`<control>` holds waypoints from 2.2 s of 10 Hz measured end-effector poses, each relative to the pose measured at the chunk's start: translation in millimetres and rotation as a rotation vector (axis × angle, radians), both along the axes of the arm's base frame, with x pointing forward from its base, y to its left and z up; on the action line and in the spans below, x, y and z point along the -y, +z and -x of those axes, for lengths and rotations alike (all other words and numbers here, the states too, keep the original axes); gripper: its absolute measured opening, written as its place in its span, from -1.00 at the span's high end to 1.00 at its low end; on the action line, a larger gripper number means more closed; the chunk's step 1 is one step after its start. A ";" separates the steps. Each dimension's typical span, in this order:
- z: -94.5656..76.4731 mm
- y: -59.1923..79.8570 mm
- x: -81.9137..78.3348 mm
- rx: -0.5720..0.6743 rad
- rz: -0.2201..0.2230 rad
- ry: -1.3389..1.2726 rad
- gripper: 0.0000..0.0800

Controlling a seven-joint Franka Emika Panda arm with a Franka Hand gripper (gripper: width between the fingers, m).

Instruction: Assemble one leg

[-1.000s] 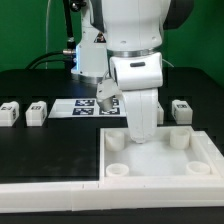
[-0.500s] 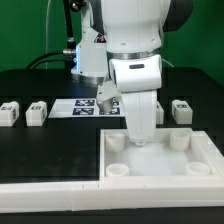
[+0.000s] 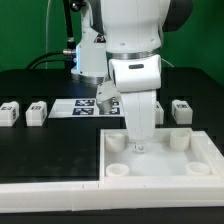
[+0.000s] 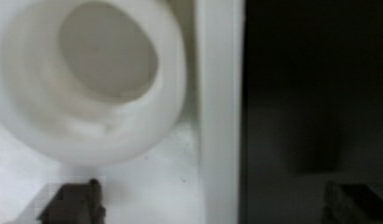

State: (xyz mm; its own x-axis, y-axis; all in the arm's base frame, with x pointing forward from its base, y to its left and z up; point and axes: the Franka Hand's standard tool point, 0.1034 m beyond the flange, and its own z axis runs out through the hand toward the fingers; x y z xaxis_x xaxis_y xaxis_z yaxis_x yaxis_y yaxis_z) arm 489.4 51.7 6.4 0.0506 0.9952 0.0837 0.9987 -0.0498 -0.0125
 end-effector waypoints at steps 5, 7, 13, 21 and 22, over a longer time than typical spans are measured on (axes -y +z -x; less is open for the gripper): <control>-0.5 1.6 -0.1 0.002 0.000 -0.006 -0.62; 7.1 36.7 -11.8 0.012 0.021 -0.134 -0.62; 17.6 90.6 -77.4 0.017 0.014 -0.721 -0.62; 28.8 70.8 -95.3 -0.144 -0.021 -1.631 -0.62; 30.1 70.1 -94.7 -0.150 -0.012 -1.621 -0.62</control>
Offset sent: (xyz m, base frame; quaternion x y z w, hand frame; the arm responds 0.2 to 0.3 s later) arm 0.0000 0.0000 0.0000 0.0000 0.0000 0.0000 1.0000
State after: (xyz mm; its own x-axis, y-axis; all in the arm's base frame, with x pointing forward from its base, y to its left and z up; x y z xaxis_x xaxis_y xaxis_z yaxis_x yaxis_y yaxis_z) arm 459.3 146.4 76.6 0.9941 -0.1075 -0.0114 -0.1081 -0.9883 -0.1075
